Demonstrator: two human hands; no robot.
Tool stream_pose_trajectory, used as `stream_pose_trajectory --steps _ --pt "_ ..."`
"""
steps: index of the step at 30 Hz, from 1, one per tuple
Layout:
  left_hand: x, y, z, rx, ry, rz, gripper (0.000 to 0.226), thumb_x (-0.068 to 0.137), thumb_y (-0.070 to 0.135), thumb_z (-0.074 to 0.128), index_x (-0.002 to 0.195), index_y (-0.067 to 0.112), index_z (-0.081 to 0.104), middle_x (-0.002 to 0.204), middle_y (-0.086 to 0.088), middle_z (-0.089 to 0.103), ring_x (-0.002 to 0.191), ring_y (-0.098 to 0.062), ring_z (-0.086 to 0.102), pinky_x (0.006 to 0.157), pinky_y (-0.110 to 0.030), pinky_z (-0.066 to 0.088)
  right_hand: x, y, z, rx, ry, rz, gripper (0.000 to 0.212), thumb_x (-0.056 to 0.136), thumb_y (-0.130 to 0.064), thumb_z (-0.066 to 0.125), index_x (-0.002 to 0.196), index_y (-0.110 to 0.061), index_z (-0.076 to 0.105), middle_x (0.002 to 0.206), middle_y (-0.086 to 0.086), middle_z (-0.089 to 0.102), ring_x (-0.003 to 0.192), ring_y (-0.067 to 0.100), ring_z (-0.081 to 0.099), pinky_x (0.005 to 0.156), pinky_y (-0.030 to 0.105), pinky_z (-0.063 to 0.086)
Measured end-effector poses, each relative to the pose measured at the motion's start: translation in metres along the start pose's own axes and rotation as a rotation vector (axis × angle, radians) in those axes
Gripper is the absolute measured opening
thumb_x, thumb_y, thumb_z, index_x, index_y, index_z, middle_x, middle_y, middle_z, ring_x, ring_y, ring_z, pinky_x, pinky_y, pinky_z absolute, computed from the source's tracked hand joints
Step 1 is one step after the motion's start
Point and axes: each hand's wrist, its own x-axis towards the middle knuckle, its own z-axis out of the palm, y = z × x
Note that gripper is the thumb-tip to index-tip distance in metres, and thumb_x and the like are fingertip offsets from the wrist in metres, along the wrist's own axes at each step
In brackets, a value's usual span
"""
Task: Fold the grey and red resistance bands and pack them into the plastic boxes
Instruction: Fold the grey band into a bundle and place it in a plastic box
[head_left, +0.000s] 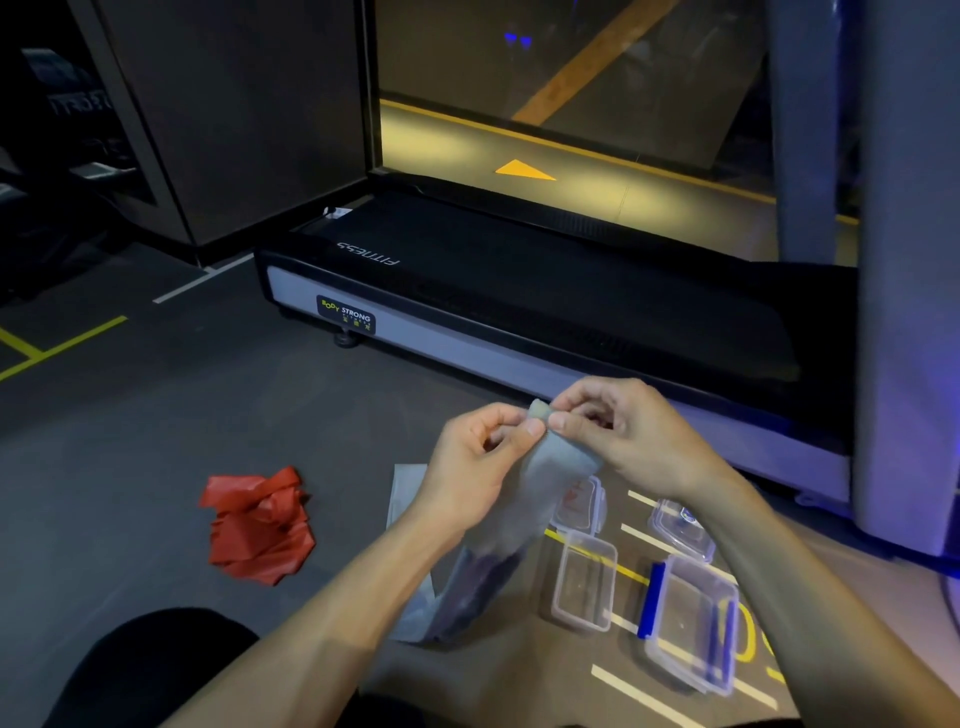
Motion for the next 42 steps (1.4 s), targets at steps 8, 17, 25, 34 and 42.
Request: stream_pose_trajectory --steps 8,17,25,34,42 --pt "-0.0013 -0.0028 -0.0025 0.031 -0.020 0.019 0.013 0.098 0.011 0.065 0.090 0.018 0.074 0.082 0.002 0.074 0.076 -0.007 0.065 0.070 -0.023 0.050 0.0010 0.0014 -0.0003 -0.040 0.031 0.013 0.007 0.097 -0.029 0.069 0.092 -0.025 0.071 0.086 -0.006 0.074 0.083 0.006 0.069 0.079 0.029 0.052" --pt "-0.0023 -0.0031 -0.0006 0.093 -0.003 0.027 0.015 0.099 0.009 0.064 0.089 0.015 0.073 0.069 0.012 0.070 0.064 0.005 0.059 0.061 -0.013 0.043 0.0024 0.0017 0.0010 -0.177 0.007 -0.016 0.012 0.102 -0.024 0.059 0.095 -0.022 0.069 0.100 0.000 0.063 0.094 0.015 0.061 0.086 0.034 0.047" --pt "0.0004 -0.0071 -0.0032 0.086 0.005 0.037 0.027 0.100 0.014 0.063 0.127 0.018 0.065 0.059 0.007 0.058 0.059 -0.002 0.050 0.061 -0.015 0.040 0.0018 -0.0031 0.0010 -0.175 -0.044 0.007 0.027 0.106 -0.029 0.052 0.086 -0.021 0.068 0.075 -0.004 0.064 0.069 0.007 0.055 0.069 0.034 0.044" --pt "0.0014 -0.0015 -0.0043 0.071 0.045 0.088 0.012 0.098 0.013 0.066 0.107 0.016 0.073 0.093 -0.004 0.078 0.087 -0.010 0.070 0.077 -0.022 0.051 0.0022 -0.0044 0.0056 0.012 -0.023 0.012 0.043 0.098 -0.051 0.056 0.088 -0.013 0.072 0.078 0.018 0.065 0.068 0.021 0.053 0.072 0.052 0.050" --pt "0.0018 -0.0046 -0.0044 0.037 0.022 0.072 0.016 0.099 0.014 0.065 0.113 0.017 0.072 0.098 -0.007 0.078 0.094 -0.012 0.071 0.086 -0.026 0.054 0.0018 -0.0011 0.0056 0.095 -0.021 0.028 0.019 0.086 -0.038 0.079 0.095 -0.022 0.077 0.088 0.009 0.074 0.076 0.027 0.063 0.080 0.055 0.053"
